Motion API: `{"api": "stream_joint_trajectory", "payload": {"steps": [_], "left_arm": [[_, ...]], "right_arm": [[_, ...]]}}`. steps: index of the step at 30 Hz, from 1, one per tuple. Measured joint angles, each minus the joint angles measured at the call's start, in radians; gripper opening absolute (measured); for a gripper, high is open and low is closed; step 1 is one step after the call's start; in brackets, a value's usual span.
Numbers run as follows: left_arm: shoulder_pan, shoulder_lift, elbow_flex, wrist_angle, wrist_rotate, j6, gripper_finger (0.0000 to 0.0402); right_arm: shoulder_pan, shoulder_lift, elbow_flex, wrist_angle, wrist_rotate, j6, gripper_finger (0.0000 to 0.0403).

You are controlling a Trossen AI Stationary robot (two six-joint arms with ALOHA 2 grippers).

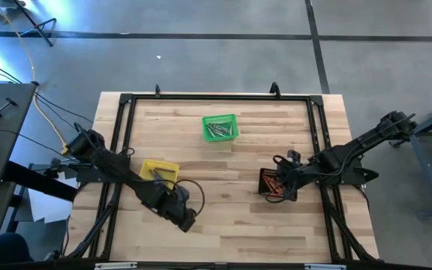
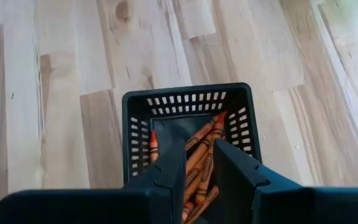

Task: Sort crayons
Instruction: Put the blue crayon into the yellow basket

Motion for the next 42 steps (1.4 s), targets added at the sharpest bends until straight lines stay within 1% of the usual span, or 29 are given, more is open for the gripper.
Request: {"api": "stream_joint_trajectory", "payload": {"steps": [6,9,14,18,21,23,25,27,30,32,34,36,39,42], "left_arm": [[-0.035,0.0,0.0,-0.016,-0.062,-0.07,0.0068],[-0.044,0.0,0.0,-0.016,-0.068,-0.085,0.0073],[-0.044,0.001,0.0,-0.012,-0.069,-0.142,0.0095],[-0.044,0.009,0.0,-0.002,-0.075,-0.107,0.0116],[-0.043,0.013,0.0,0.018,-0.141,-0.001,0.0121],[-0.043,0.018,-0.001,0.025,-0.231,0.076,0.0121],[-0.041,0.02,0.0,0.032,-0.32,0.095,0.0119],[-0.032,0.025,0.0,0.028,-0.347,0.04,0.0118],[-0.022,0.03,0.0,0.011,-0.364,-0.117,0.0118],[-0.033,0.035,0.0,-0.012,-0.411,-0.203,0.0118],[-0.049,0.046,0.0,-0.028,-0.429,-0.279,0.0118],[-0.068,0.058,0.0,-0.069,-0.405,-0.355,0.0118],[-0.088,0.078,0.0,-0.121,-0.345,-0.442,0.0117],[-0.103,0.08,-0.001,-0.178,-0.331,-0.487,0.0117]], "right_arm": [[0.0,0.0,0.0,-0.001,0.002,-0.044,0.0077],[0.0,0.0,0.0,-0.001,0.002,-0.062,0.0077],[0.0,0.0,0.0,-0.017,0.002,-0.09,0.0077],[0.0,0.0,0.0,-0.053,0.002,-0.098,0.0077],[0.0,0.0,0.0,-0.082,0.019,-0.099,0.0077],[0.0,0.0,0.0,-0.102,0.039,-0.099,0.0077],[0.0,0.0,0.0,-0.12,0.056,-0.097,0.0077],[0.0,0.0,0.0,-0.136,0.075,-0.088,0.0077],[0.0,0.001,0.0,-0.164,0.084,-0.072,0.0077],[0.0,0.001,0.0,-0.171,0.093,-0.073,0.0077],[0.0,0.001,0.0,-0.173,0.116,-0.073,0.0077],[0.0,0.001,0.0,-0.175,0.139,-0.08,0.0077],[0.0,0.001,0.0,-0.177,0.143,-0.097,0.0077],[0.0,0.001,0.0,-0.178,0.15,-0.099,0.0077]]}}
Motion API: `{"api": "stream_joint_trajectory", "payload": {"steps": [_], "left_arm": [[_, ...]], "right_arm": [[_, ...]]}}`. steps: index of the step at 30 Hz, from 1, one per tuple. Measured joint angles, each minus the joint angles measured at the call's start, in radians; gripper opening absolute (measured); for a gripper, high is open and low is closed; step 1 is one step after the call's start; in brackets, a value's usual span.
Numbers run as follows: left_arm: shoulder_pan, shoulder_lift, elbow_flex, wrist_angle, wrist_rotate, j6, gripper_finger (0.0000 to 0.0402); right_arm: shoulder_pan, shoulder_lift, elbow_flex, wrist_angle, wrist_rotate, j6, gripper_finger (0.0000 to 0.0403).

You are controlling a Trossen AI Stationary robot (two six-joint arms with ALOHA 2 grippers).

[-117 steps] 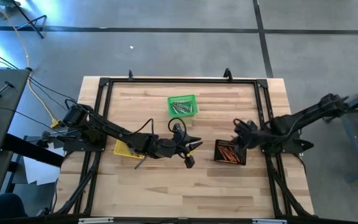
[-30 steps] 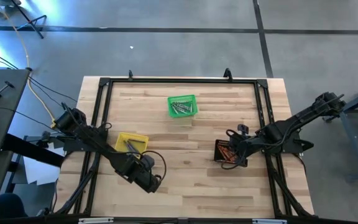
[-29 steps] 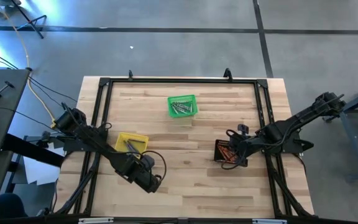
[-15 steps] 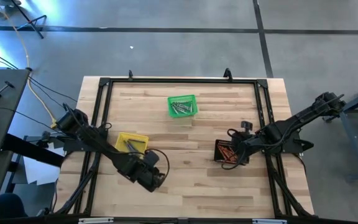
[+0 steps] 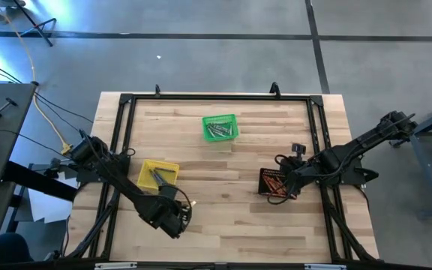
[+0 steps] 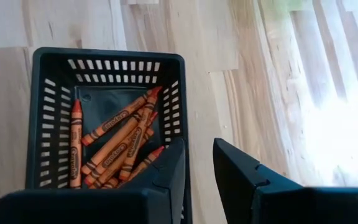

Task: Sort crayons
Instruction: Put the blue crayon into the yellow basket

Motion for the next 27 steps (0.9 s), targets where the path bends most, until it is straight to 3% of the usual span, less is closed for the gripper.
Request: {"api": "stream_joint_trajectory", "payload": {"steps": [6,12,27], "left_arm": [[0.002,0.003,0.0,-0.134,0.078,-0.02,0.0117],[0.011,0.024,0.001,-0.15,0.126,0.027,0.0117],[0.063,0.137,0.0,-0.12,0.098,0.147,0.0117]], "right_arm": [[0.0,0.0,0.0,-0.004,0.015,0.003,0.0077],[0.0,0.0,0.0,-0.004,0.017,0.007,0.0077],[0.0,0.0,0.0,-0.003,0.017,0.008,0.0077]]}}
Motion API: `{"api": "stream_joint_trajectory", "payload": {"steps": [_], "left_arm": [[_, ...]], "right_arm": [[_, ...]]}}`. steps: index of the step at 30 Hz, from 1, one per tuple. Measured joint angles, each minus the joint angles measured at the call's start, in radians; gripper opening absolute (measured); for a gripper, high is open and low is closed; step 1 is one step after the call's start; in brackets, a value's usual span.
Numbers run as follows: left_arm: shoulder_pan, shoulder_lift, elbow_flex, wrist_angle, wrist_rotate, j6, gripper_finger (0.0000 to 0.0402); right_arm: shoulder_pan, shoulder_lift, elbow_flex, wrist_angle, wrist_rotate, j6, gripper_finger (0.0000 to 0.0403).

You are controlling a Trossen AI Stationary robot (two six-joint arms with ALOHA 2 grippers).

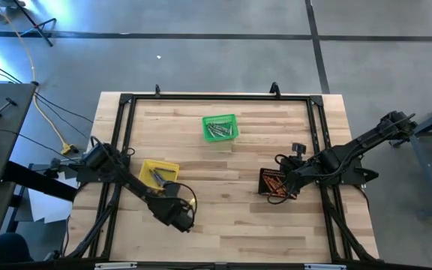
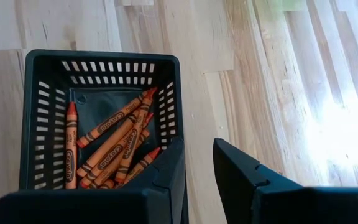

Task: Sort crayons
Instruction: Put the blue crayon into the yellow basket

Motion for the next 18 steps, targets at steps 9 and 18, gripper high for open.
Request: {"api": "stream_joint_trajectory", "payload": {"steps": [9,18], "left_arm": [[0.027,0.021,0.004,0.0,0.029,0.033,0.0117],[0.041,0.023,0.002,0.03,0.134,0.031,0.0053]], "right_arm": [[0.0,0.0,0.0,0.0,0.0,0.0,0.0077],[0.0,0.0,0.0,0.0,0.0,0.003,0.0077]]}}
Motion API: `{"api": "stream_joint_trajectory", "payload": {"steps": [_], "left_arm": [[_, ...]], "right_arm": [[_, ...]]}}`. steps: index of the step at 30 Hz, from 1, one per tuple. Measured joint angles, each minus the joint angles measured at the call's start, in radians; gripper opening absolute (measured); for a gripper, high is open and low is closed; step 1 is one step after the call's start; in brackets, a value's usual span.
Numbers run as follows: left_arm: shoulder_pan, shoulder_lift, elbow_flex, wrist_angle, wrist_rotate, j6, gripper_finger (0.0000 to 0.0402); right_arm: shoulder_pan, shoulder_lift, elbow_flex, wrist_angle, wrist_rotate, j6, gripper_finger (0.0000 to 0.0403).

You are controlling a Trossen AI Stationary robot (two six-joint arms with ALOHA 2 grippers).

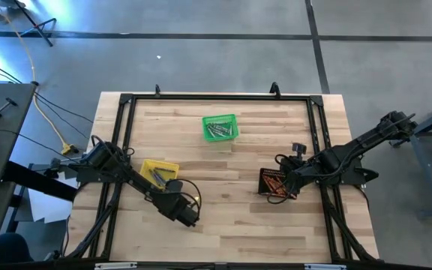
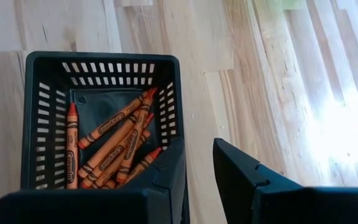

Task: Sort crayons
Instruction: Put the blue crayon into the yellow basket

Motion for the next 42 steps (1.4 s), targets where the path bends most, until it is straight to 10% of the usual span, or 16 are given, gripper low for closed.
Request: {"api": "stream_joint_trajectory", "payload": {"steps": [19,42], "left_arm": [[-0.007,-0.026,0.061,0.155,0.088,-0.066,0.0001],[0.156,-0.037,0.373,0.126,-0.443,0.52,0.0]], "right_arm": [[0.0,0.0,0.0,0.0,-0.009,0.016,0.0077],[0.0,0.0,0.0,0.003,-0.002,0.053,0.0077]]}}
